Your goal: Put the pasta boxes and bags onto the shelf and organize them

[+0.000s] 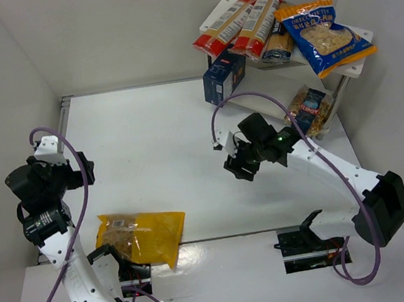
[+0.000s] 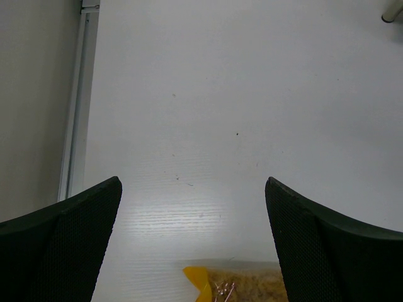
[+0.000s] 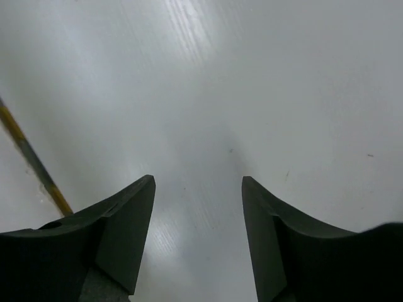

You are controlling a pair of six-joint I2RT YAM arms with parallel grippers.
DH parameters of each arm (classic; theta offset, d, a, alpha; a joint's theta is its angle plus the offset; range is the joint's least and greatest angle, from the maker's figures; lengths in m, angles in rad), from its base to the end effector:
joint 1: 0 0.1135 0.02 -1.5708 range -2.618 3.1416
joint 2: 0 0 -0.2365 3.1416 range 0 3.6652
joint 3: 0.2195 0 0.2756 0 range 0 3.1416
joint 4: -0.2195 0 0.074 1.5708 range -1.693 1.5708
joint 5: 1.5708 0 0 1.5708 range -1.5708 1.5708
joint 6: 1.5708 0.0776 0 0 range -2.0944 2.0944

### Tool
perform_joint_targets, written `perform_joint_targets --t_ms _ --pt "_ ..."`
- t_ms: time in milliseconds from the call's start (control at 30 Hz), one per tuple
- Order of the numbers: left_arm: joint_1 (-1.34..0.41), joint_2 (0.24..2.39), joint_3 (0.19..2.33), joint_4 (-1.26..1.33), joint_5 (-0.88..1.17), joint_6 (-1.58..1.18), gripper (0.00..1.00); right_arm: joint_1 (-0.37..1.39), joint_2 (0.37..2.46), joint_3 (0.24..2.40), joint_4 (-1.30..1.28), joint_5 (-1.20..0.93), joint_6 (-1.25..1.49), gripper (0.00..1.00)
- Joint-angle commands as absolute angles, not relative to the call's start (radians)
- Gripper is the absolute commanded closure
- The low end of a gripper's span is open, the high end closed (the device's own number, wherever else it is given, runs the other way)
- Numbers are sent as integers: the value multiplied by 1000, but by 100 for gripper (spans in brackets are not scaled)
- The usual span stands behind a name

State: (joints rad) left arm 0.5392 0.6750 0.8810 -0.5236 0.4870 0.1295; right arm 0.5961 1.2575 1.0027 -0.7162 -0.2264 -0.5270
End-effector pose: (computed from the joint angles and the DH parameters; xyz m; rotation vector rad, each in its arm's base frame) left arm 0.2090 0.0827 0.3305 -0.0498 1.8497 0.0053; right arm 0.2443 0.1868 0.2053 -1.4241 2.0965 0.3148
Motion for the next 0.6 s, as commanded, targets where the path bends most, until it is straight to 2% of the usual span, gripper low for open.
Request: perform_joint_targets --t_ms 0,100,200,567 --pt "543 663 881 -511 518 144 0 600 1221 1003 -765 -406 -520 33" --pt "543 653 881 -511 528 144 0 600 1221 983 -707 -384 -506 15" --pt "543 653 881 -511 528 153 0 600 1268 983 -681 -365 -477 8" --pt "543 653 881 -531 564 153 0 609 1362 1003 -667 -314 -408 1"
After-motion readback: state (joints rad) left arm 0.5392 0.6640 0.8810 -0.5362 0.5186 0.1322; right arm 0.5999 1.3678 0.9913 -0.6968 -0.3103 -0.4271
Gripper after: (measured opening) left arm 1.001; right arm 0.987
